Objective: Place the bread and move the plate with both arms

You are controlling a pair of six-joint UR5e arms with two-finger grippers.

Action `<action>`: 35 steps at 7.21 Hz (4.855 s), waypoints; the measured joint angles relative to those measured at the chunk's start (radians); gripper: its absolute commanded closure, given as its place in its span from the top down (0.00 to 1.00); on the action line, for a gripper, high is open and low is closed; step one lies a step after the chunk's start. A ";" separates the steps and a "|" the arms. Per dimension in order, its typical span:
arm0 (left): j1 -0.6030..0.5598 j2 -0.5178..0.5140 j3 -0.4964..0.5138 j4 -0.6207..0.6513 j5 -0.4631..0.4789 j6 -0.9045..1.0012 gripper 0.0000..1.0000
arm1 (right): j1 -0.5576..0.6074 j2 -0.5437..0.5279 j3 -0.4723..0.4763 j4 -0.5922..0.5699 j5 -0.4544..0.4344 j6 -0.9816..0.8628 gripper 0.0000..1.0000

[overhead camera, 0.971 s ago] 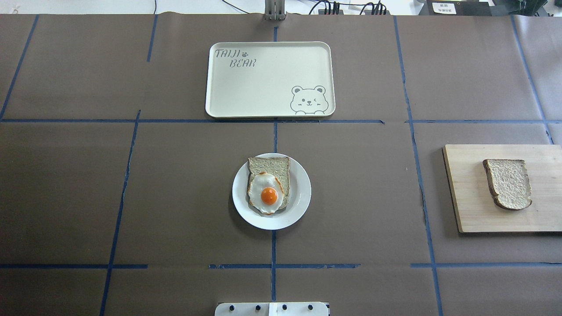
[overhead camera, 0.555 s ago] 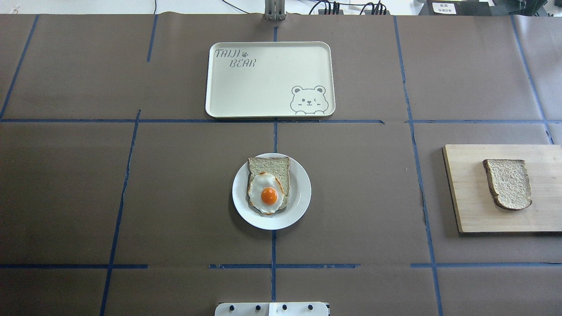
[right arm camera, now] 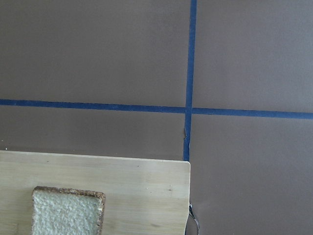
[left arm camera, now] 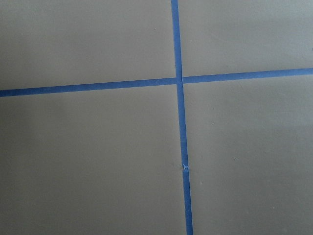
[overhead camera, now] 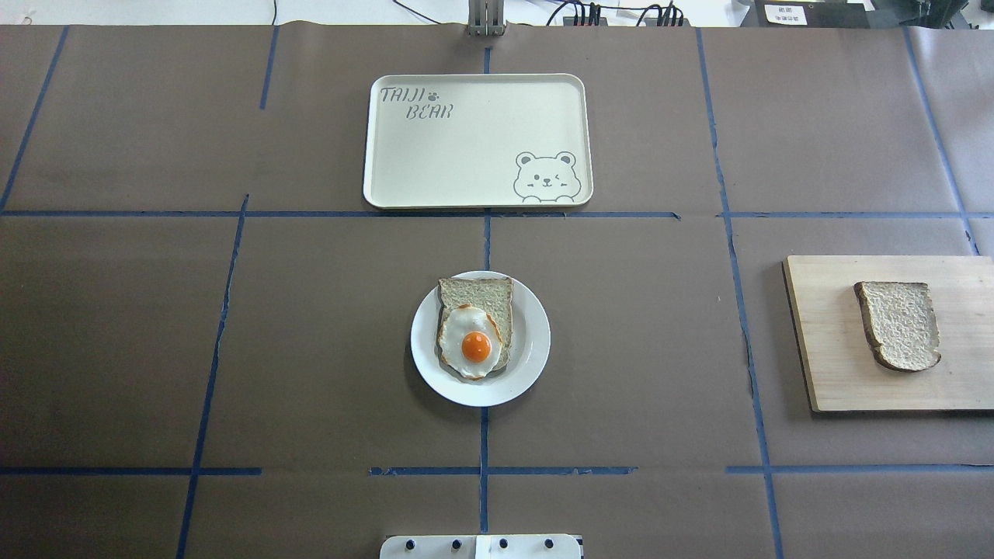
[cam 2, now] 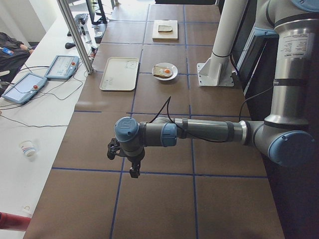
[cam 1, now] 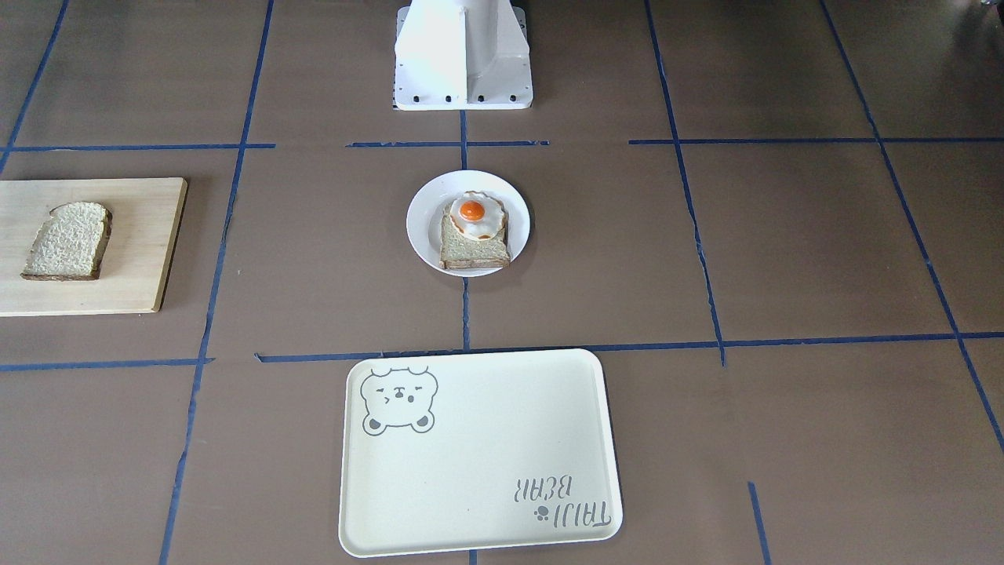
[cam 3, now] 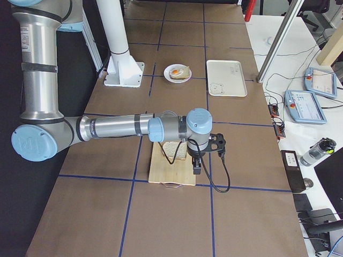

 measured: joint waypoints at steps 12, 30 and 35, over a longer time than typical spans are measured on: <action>0.001 -0.002 0.001 -0.008 0.001 0.000 1.00 | -0.448 -0.159 -0.066 0.605 -0.082 0.667 0.71; 0.001 -0.001 0.007 -0.029 0.000 0.001 1.00 | -0.480 -0.159 -0.123 0.606 -0.085 0.668 0.01; 0.001 -0.003 0.005 -0.031 -0.001 -0.001 1.00 | -0.466 -0.176 -0.071 0.611 -0.078 0.664 0.00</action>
